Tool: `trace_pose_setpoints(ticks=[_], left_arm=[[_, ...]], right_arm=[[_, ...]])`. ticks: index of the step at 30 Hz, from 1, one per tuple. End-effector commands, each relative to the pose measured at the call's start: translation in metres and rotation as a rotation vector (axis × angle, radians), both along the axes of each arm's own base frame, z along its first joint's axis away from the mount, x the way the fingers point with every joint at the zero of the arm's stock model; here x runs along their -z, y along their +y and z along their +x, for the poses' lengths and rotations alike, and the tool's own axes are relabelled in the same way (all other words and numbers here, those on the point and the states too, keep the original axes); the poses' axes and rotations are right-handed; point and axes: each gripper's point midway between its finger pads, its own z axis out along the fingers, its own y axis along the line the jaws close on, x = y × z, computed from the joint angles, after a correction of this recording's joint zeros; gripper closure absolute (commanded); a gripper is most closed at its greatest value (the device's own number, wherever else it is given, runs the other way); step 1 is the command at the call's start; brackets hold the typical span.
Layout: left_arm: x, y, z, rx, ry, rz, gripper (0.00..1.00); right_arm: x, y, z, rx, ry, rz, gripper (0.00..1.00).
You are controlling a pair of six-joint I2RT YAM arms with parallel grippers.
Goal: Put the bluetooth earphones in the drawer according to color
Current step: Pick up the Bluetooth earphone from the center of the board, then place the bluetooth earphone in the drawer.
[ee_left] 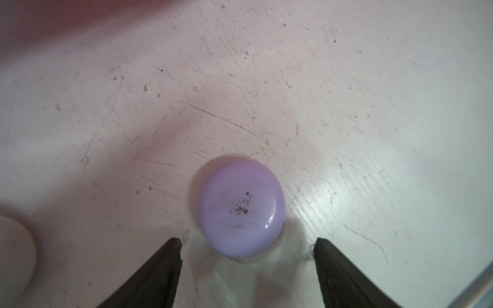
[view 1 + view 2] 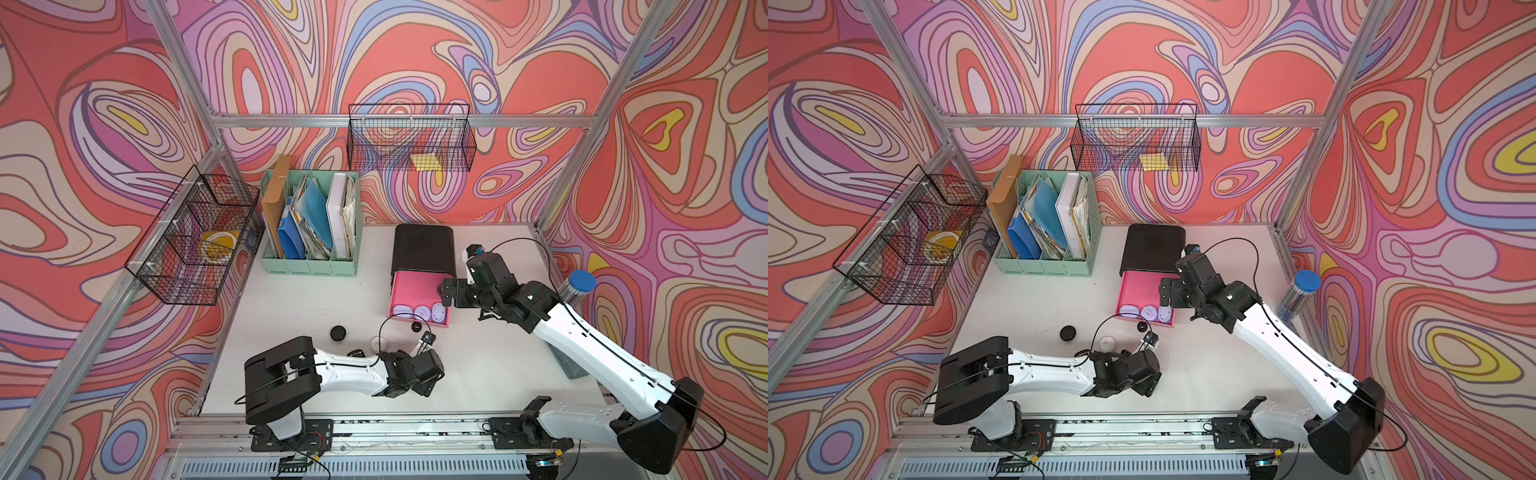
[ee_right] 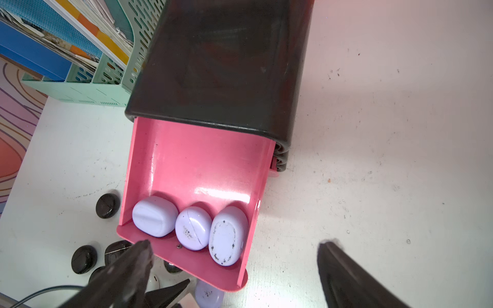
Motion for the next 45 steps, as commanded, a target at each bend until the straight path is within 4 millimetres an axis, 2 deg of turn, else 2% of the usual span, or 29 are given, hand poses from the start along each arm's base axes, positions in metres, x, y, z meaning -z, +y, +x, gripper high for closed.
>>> trace_pose_setpoints(ticks=[1,6,10,16,20,23,30,39,45], left_arm=[[0.004,-0.007,0.008,0.007,-0.044,0.019,0.21],[0.02,-0.009,0.011,0.009,-0.041,0.051,0.24],[0.028,-0.011,0.01,0.007,-0.023,0.049,0.35],[0.025,-0.007,0.007,0.002,-0.006,0.048,0.51],[0.016,0.0,0.003,-0.003,-0.003,0.036,0.55],[0.004,0.004,0.002,-0.002,-0.016,0.026,0.59],[-0.035,0.008,0.002,0.019,-0.047,-0.005,0.6],[-0.098,0.014,-0.001,0.078,-0.098,-0.05,0.6],[-0.149,0.015,0.02,0.082,-0.139,-0.066,0.6]], right_arm=[[0.0,-0.009,-0.003,0.024,-0.001,-0.013,0.02],[-0.002,-0.011,-0.004,0.025,-0.004,-0.013,0.02],[-0.002,-0.012,-0.006,0.025,-0.005,-0.014,0.02],[-0.002,-0.016,-0.01,0.034,-0.004,-0.017,0.02],[0.0,-0.019,-0.012,0.042,-0.003,-0.016,0.02],[0.002,-0.02,-0.013,0.045,-0.001,-0.016,0.02],[0.004,-0.022,-0.014,0.053,0.0,-0.017,0.02],[0.008,-0.027,-0.014,0.082,0.006,-0.03,0.02],[0.02,-0.045,-0.016,0.147,0.041,-0.069,0.02]])
